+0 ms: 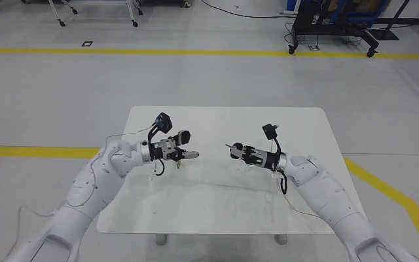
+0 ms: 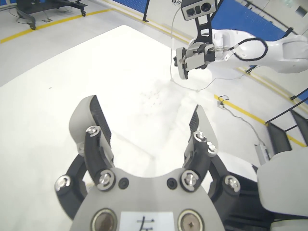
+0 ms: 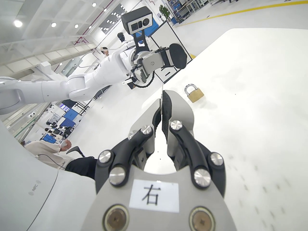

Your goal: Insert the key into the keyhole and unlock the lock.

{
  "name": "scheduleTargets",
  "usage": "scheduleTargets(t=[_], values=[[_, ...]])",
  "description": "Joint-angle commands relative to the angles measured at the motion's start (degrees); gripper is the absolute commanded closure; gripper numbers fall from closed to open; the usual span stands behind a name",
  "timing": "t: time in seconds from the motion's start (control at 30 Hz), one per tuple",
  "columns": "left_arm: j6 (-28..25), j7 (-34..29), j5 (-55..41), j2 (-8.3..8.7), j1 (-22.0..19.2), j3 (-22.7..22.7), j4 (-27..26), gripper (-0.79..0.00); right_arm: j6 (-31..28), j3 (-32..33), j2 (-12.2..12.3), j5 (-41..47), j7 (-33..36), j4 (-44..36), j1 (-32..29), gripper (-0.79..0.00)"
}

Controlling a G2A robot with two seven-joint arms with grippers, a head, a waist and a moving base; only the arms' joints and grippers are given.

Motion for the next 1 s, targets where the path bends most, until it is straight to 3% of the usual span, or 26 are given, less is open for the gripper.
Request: scheduleTargets(t=[0.0, 0.2, 0.33, 0.6, 0.7, 0.83, 0.93, 0.97], values=[[5.21, -2.53, 5.83, 1.92, 3.03, -4.10, -5.44, -0.785, 0.00, 0.00, 0.02, 0.07, 0.17, -0.05, -0.01, 0.000], [24.12, -16.49, 12.42, 5.05, 14.94, -10.14, -25.44, -0.785, 0.00, 0.00, 0.02, 0.07, 0.17, -0.05, -0.01, 0.000], [34.19, -22.45, 15.19, 5.11, 18.31, -9.53, -30.79, -0.785, 0.00, 0.00, 0.02, 0.07, 0.17, -0.05, -0.01, 0.000], [44.13, -24.17, 18.70, 3.41, 16.07, -5.35, -27.81, -0.770, 0.00, 0.00, 0.02, 0.07, 0.17, -0.05, -0.01, 0.000], [44.20, -23.53, 18.02, 2.60, 14.46, -3.76, -25.01, -0.643, 0.00, 0.00, 0.02, 0.07, 0.17, -0.05, -0.01, 0.000], [44.29, -24.49, 18.30, 1.54, 11.82, -1.56, -22.05, -0.551, 0.00, 0.00, 0.02, 0.07, 0.17, -0.05, -0.01, 0.000], [44.49, -24.74, 18.21, 0.98, 10.66, -0.75, -20.88, -0.388, 0.00, 0.00, 0.02, 0.07, 0.17, -0.05, -0.01, 0.000], [44.53, -24.78, 18.17, 0.84, 10.41, -0.59, -20.64, -0.376, 0.00, 0.00, 0.02, 0.07, 0.17, -0.05, -0.01, 0.000]])
